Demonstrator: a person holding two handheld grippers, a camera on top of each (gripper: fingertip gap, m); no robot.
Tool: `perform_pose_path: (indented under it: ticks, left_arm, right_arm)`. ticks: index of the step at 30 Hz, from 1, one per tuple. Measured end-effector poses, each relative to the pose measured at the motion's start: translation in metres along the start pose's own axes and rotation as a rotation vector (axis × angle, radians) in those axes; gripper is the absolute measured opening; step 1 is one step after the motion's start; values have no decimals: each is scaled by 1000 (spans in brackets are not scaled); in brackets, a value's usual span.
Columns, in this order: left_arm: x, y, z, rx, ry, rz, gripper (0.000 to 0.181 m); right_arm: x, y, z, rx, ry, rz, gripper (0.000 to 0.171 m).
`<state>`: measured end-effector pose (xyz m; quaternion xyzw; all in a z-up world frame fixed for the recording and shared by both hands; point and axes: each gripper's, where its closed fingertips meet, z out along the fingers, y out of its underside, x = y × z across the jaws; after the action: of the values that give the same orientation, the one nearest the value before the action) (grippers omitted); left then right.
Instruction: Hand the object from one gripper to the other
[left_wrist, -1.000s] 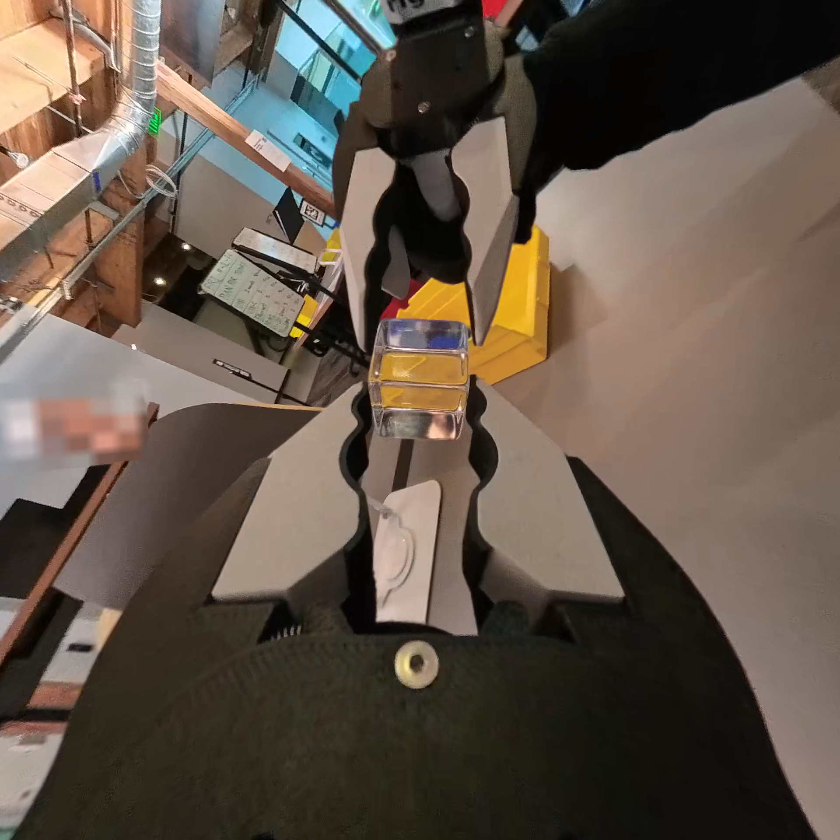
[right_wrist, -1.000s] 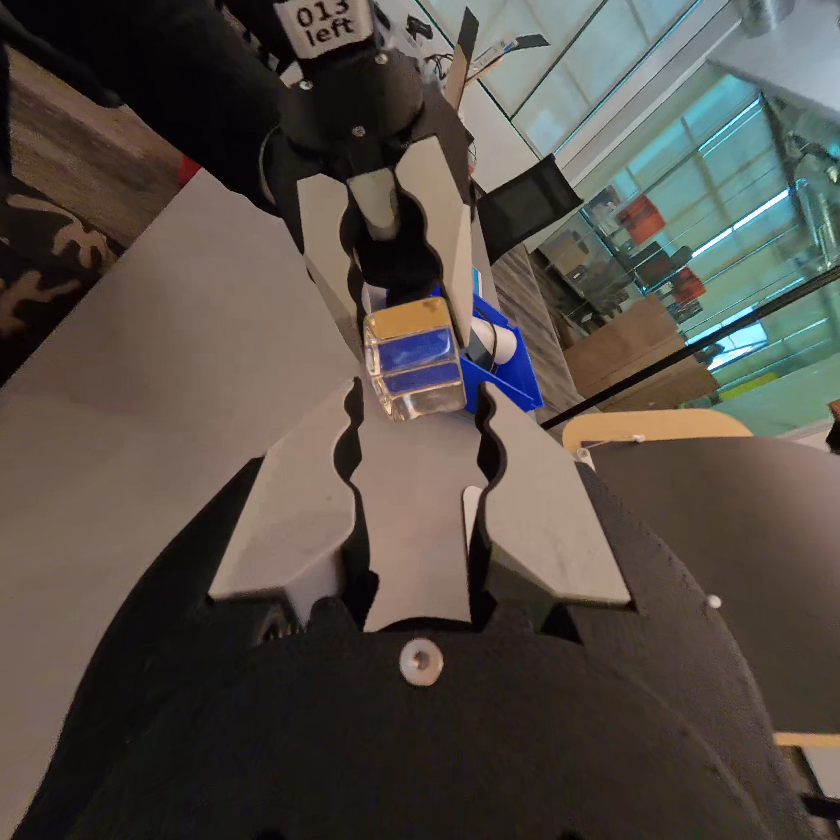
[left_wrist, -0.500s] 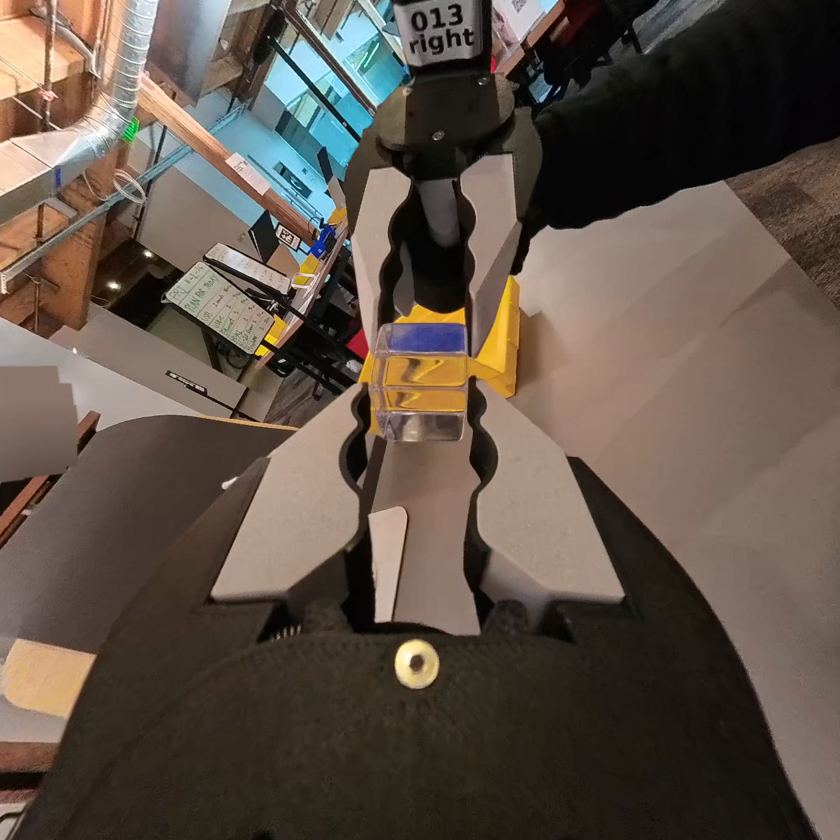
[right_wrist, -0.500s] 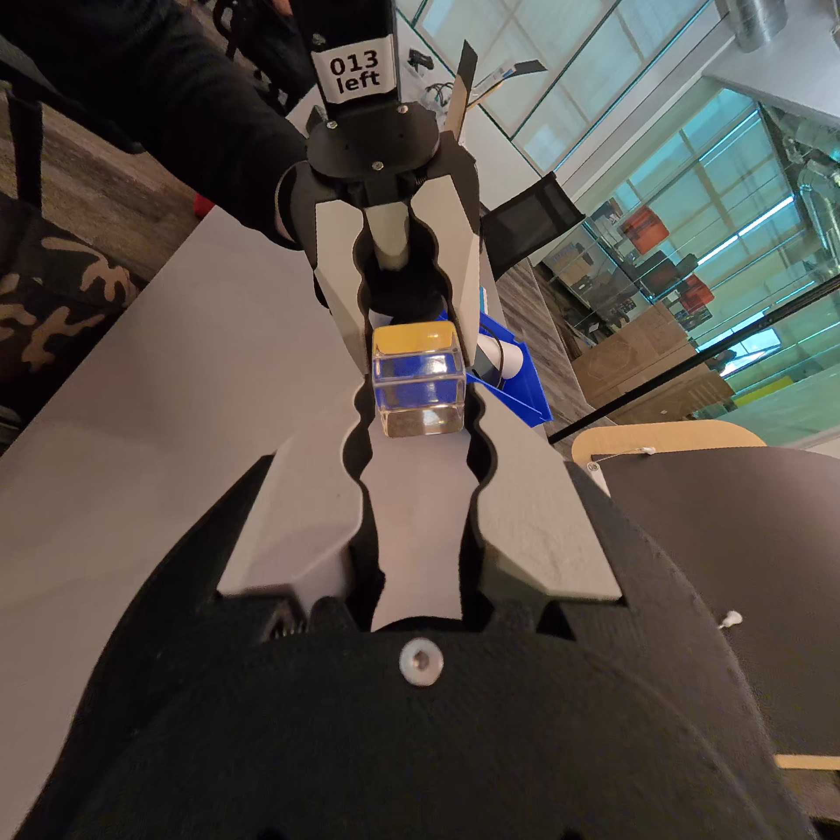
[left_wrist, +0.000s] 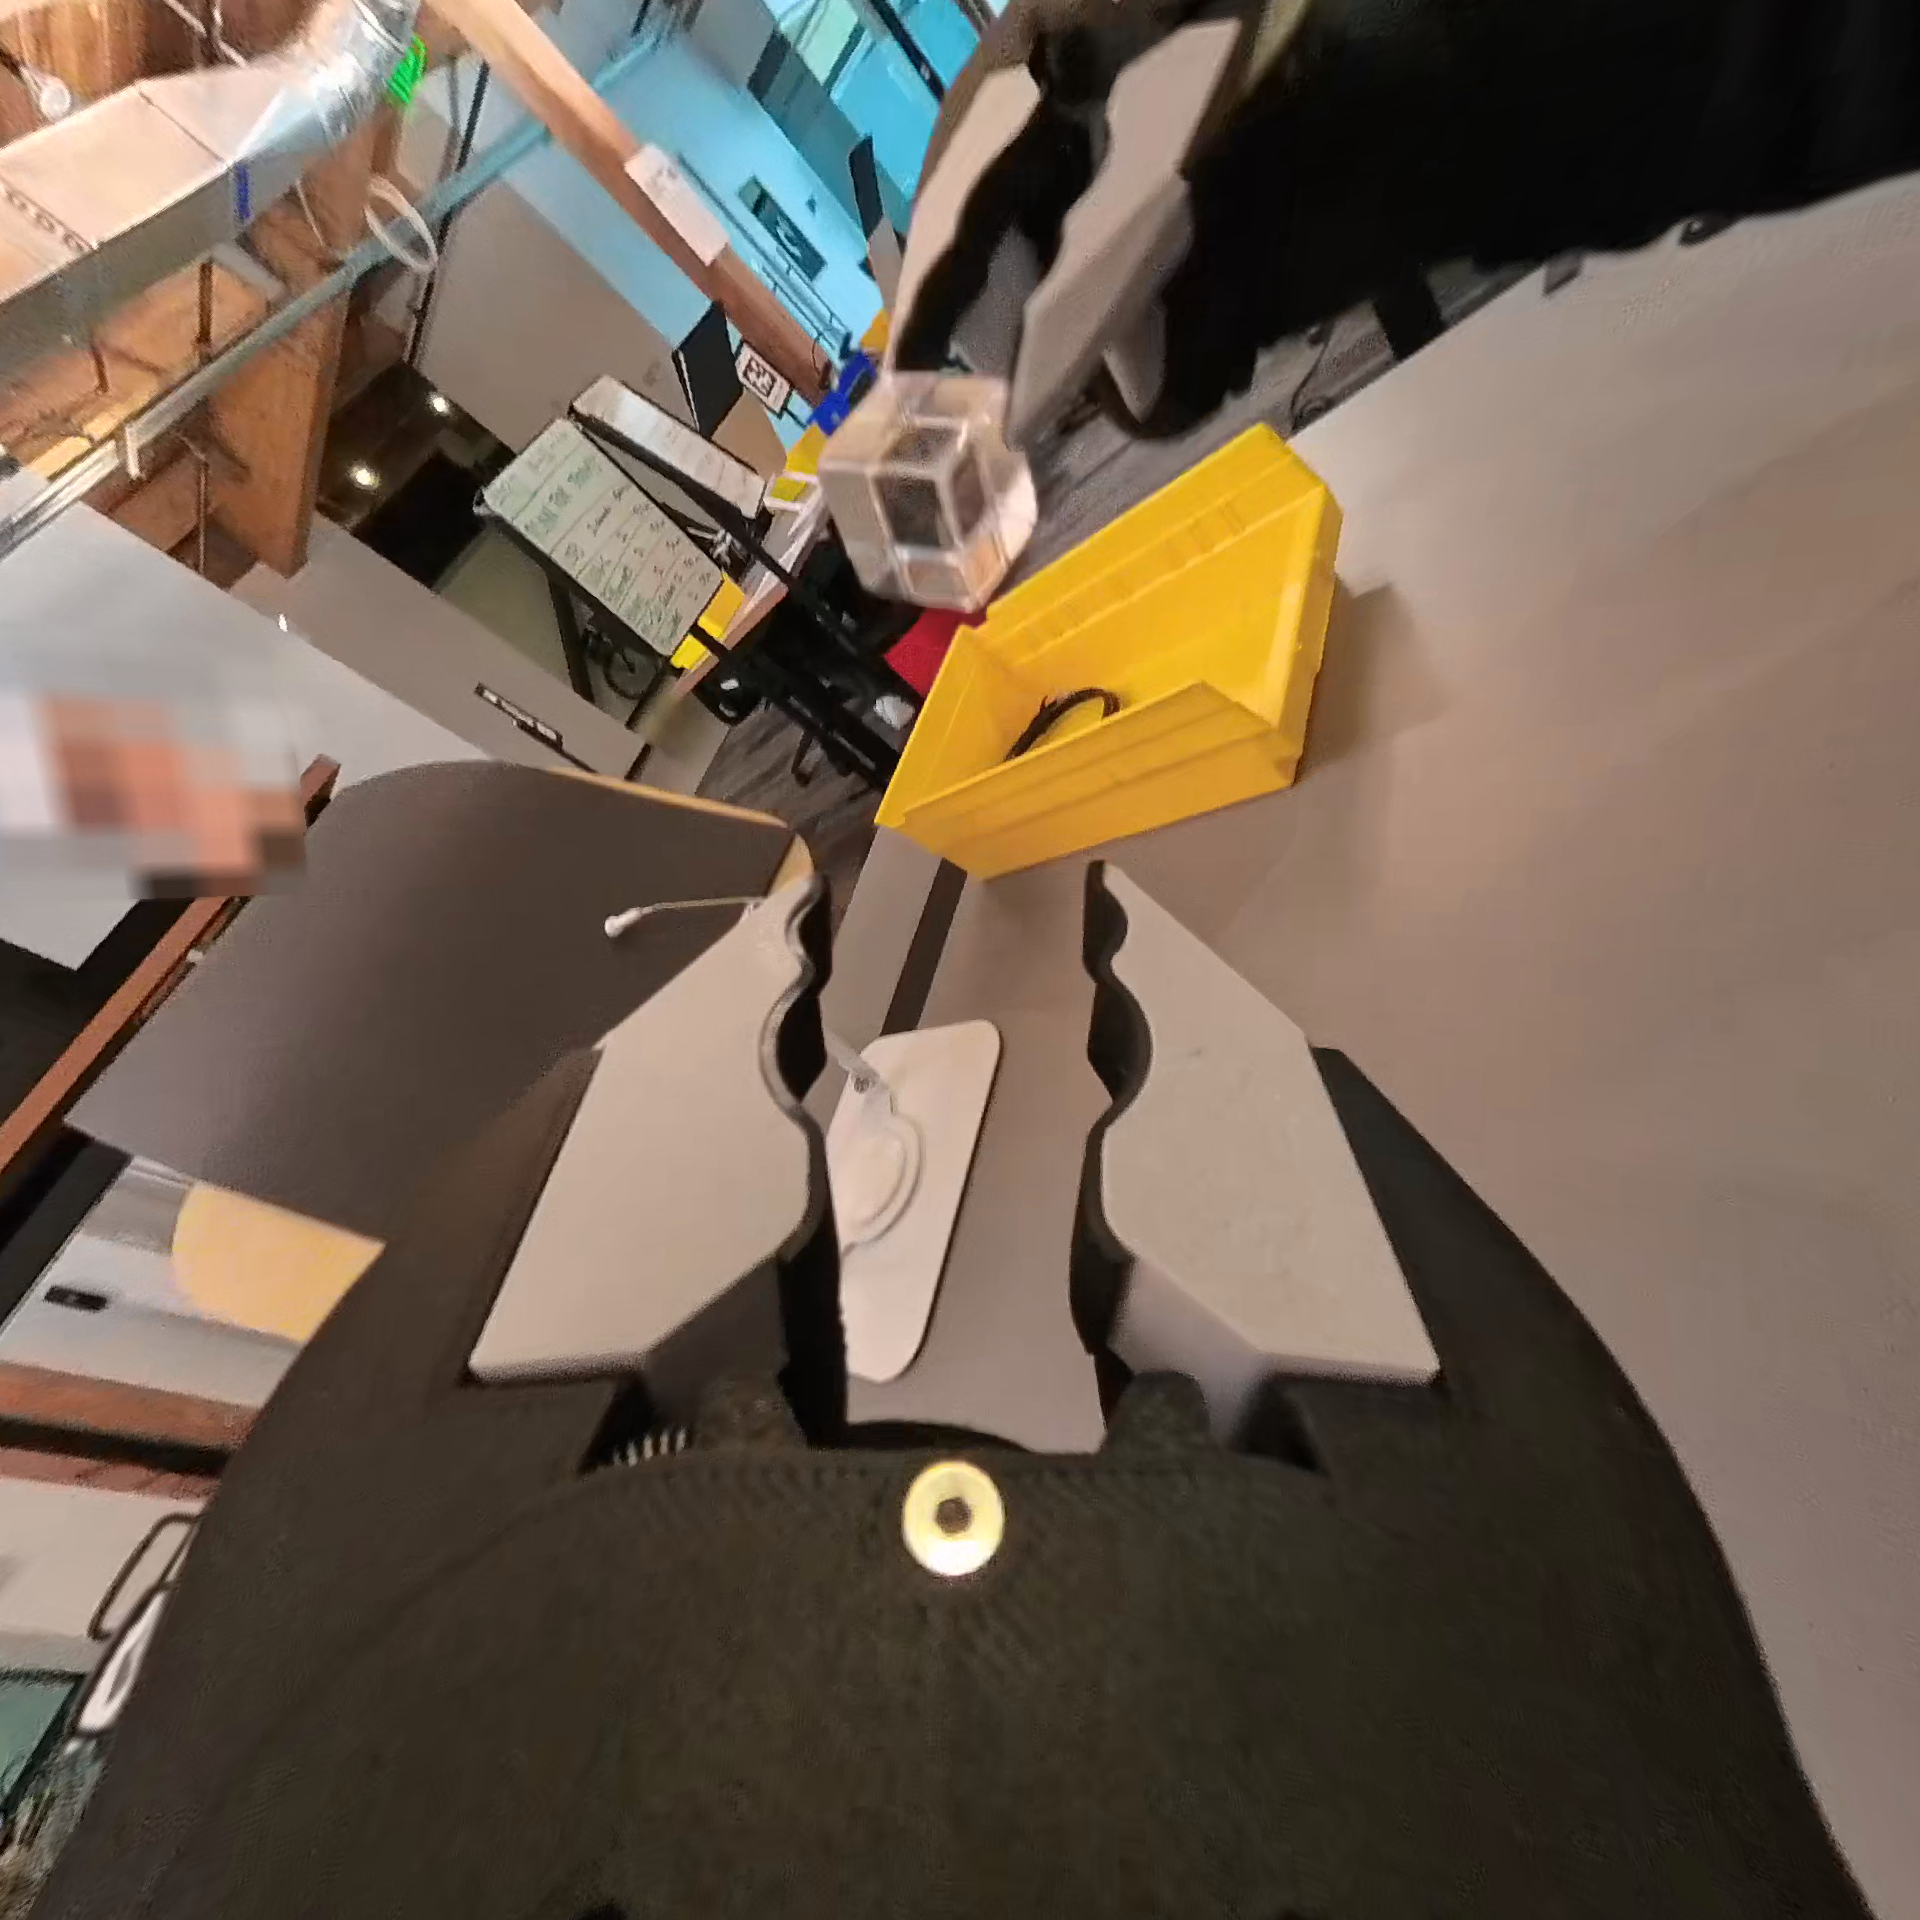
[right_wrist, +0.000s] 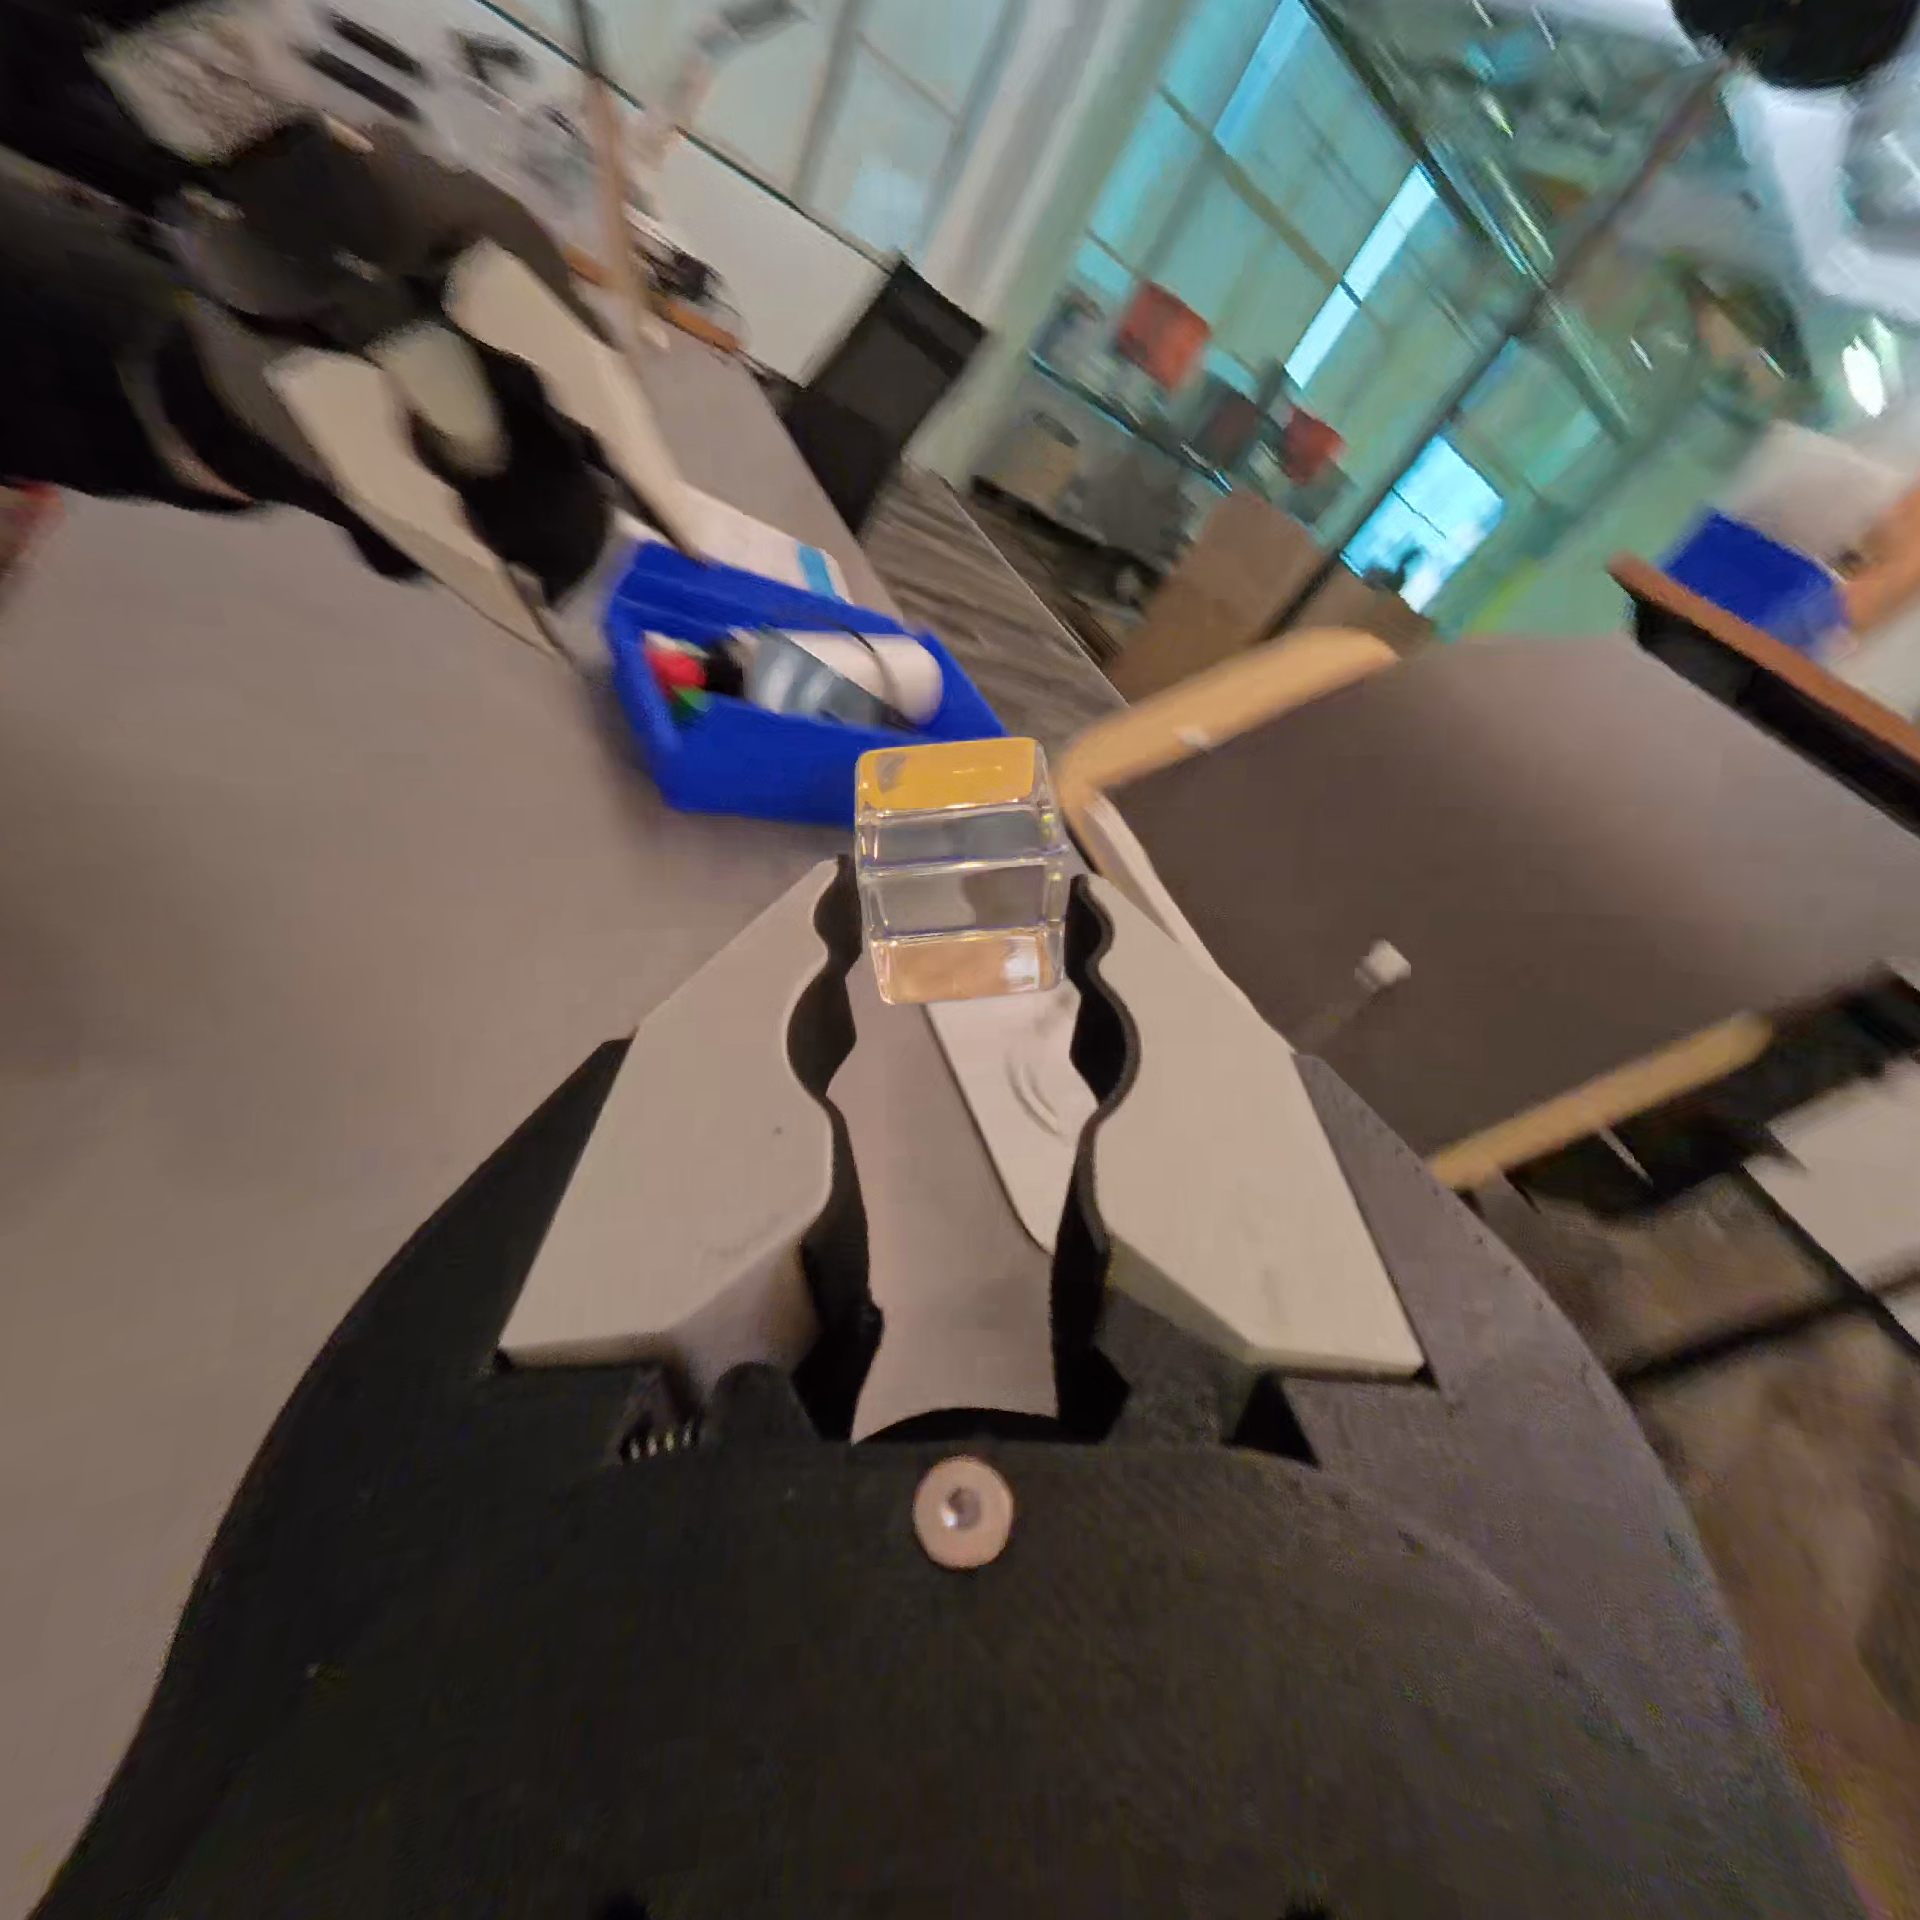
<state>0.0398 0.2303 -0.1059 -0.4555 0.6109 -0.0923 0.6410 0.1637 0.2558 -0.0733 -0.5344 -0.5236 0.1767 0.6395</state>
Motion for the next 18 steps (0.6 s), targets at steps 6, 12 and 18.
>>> perform_pose_path:
  ticks: [6,12,18]
  left_arm:
    - [-2,40,-18,-104,-30,-29,25]
    - [6,69,-25,-202,-31,-17,24]
    - [15,88,-40,-273,-3,-28,20]
  right_arm:
    - [90,112,-48,-439,286,92,38]
    - [94,225,-54,-771,307,256,36]
    - [76,293,-49,-897,275,436,38]
